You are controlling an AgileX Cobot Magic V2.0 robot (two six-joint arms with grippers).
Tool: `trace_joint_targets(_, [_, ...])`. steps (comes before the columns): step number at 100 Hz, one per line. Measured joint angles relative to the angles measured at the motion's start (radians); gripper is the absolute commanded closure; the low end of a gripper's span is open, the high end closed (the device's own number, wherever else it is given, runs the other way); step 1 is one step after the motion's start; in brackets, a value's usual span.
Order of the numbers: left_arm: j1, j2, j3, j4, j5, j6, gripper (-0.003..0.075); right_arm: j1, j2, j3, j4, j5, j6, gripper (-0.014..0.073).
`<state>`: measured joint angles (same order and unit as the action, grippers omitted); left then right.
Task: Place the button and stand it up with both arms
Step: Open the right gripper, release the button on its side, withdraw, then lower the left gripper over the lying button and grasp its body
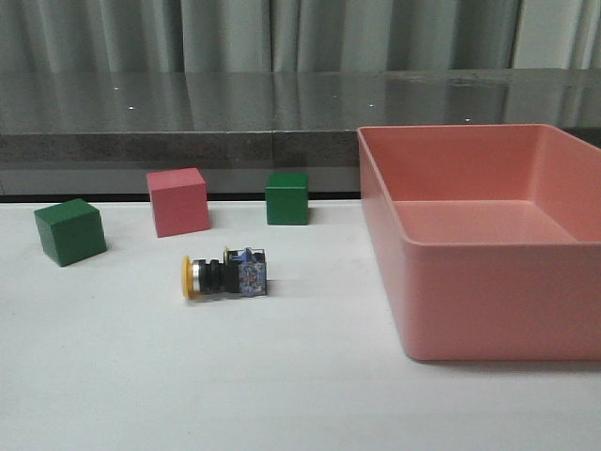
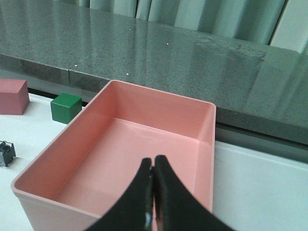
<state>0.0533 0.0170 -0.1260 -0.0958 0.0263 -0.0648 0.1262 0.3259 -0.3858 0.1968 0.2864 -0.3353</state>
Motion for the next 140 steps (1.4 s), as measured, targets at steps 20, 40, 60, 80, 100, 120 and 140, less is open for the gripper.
trace_joint_targets(20, [0.000,0.245,-0.291,-0.024,0.264,0.000,0.0739,0.000,0.000,0.000,0.000,0.000,0.000,0.0703])
trace_joint_targets(40, [0.000,0.550,-0.572,-0.025,0.498,0.055,0.0739,0.000,0.000,0.000,0.000,0.000,0.000,0.0703])
trace_joint_targets(60, [0.000,0.800,-0.721,-0.101,0.552,0.281,0.0722,0.000,0.000,0.000,0.000,0.000,0.000,0.0703])
trace_joint_targets(80, [0.000,0.966,-0.776,-0.327,0.572,0.615,0.0379,0.000,0.000,0.000,0.000,0.000,0.000,0.0703])
trace_joint_targets(100, [0.000,1.076,-0.777,-0.456,0.596,0.778,0.0174,0.000,0.000,0.000,0.000,0.000,0.000,0.0703])
trace_joint_targets(120, [0.000,1.181,-0.777,-0.608,0.596,0.816,0.0175,0.000,0.000,0.000,0.000,0.000,0.000,0.0703])
trace_joint_targets(140, [-0.021,1.304,-0.779,-0.897,0.615,1.224,0.0173,0.000,0.000,0.000,0.000,0.000,0.000,0.0703])
